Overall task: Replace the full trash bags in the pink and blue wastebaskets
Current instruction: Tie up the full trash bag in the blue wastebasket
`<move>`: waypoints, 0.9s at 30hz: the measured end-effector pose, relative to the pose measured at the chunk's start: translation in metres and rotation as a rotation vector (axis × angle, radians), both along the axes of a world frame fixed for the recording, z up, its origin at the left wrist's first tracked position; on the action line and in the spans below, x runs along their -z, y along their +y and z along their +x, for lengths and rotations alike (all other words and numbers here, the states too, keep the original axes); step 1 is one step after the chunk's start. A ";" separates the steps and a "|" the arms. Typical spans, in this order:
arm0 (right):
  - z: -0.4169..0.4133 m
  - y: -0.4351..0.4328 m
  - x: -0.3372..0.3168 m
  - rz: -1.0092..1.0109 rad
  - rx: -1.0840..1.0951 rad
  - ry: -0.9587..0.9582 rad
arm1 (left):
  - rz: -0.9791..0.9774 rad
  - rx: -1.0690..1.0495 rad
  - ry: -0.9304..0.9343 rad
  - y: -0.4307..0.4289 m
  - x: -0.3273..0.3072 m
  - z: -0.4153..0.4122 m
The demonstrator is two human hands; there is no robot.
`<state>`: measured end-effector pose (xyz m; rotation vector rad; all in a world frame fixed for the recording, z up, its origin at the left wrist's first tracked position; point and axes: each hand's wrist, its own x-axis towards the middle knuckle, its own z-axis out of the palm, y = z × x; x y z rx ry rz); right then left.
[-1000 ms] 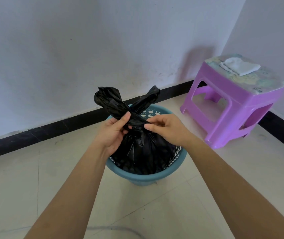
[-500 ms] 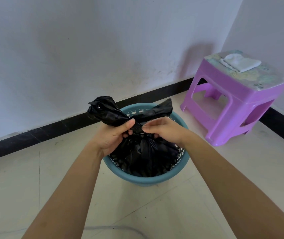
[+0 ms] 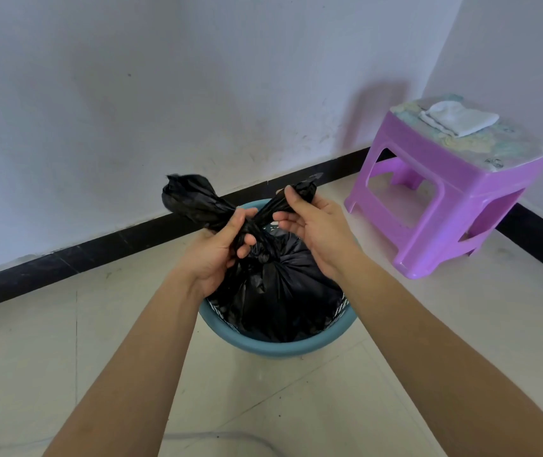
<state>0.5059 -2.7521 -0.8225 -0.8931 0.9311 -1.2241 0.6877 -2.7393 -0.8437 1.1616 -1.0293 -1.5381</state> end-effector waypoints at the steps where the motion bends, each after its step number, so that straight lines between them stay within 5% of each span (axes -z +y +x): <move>1: 0.001 0.002 0.002 0.012 0.010 -0.021 | 0.018 -0.025 -0.007 -0.001 -0.001 -0.001; 11: 0.004 0.014 0.013 0.112 -0.098 0.020 | 0.363 -0.162 -0.079 -0.008 -0.012 -0.006; 22: 0.003 0.015 0.010 0.067 -0.159 -0.190 | 0.343 0.024 -0.077 -0.008 -0.017 -0.001; 27: 0.002 0.013 0.008 0.098 -0.130 -0.272 | 0.262 0.199 0.200 -0.004 -0.018 0.011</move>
